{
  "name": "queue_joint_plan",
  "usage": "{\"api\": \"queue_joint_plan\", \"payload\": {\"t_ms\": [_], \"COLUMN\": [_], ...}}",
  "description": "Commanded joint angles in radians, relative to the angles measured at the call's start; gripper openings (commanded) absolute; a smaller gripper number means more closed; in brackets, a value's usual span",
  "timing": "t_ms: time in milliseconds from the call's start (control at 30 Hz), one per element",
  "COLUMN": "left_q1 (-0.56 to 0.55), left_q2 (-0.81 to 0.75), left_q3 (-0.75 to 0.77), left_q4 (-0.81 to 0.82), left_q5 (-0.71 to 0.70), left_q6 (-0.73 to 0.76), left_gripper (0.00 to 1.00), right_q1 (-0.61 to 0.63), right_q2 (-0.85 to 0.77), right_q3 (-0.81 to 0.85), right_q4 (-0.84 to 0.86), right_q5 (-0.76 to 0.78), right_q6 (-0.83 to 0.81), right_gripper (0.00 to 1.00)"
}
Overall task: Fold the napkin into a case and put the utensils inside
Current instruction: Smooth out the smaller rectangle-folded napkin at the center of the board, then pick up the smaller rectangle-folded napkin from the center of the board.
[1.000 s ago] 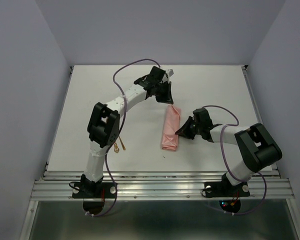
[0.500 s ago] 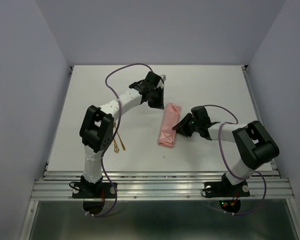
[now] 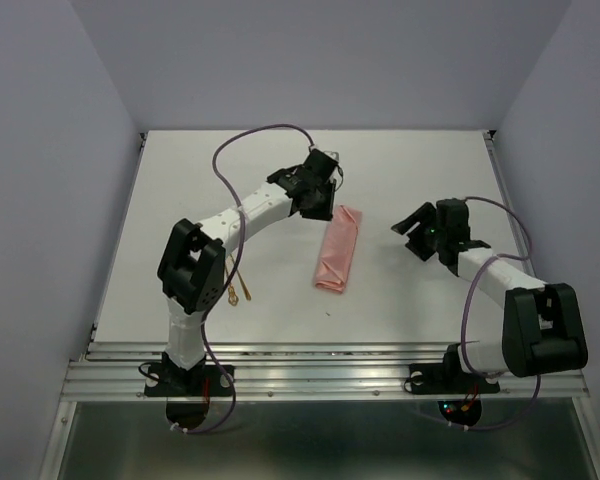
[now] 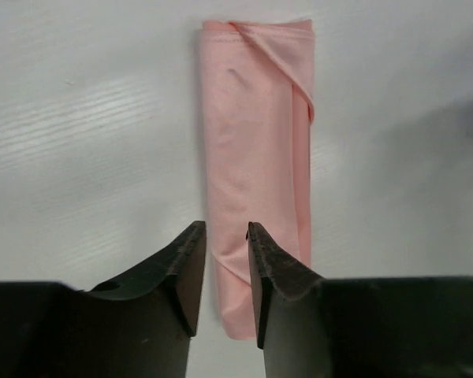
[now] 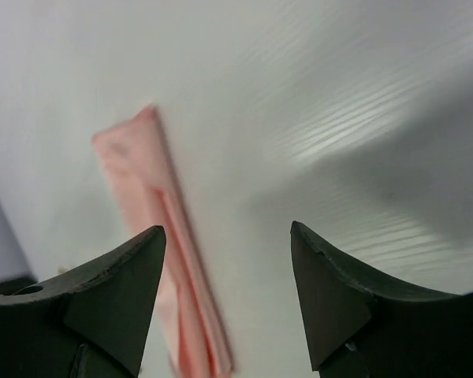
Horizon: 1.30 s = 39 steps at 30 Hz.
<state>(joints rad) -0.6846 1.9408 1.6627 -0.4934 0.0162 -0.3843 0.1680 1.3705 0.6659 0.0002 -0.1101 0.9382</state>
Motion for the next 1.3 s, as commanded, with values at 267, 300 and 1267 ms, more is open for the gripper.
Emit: {"api": "queue_joint_plan", "payload": {"t_ms": [267, 300, 1267], "left_q1": [-0.271, -0.292, -0.386], "left_q2": [0.162, 0.196, 0.395], "left_q3": [0.219, 0.259, 0.327], "left_q4": [-0.158, -0.184, -0.255], "left_q5": [-0.288, -0.317, -0.524], "left_q6": [-0.064, -0.059, -0.067], "left_gripper": [0.60, 0.61, 0.54], "right_q1": [-0.223, -0.223, -0.232], "right_q2": [-0.011, -0.008, 0.033], "right_q3": [-0.045, -0.042, -0.035], "right_q4": [-0.109, -0.109, -0.100], "right_q5": [-0.066, -0.069, -0.105], "right_q6": [-0.153, -0.159, -0.176], "right_gripper": [0.75, 0.76, 0.79]}}
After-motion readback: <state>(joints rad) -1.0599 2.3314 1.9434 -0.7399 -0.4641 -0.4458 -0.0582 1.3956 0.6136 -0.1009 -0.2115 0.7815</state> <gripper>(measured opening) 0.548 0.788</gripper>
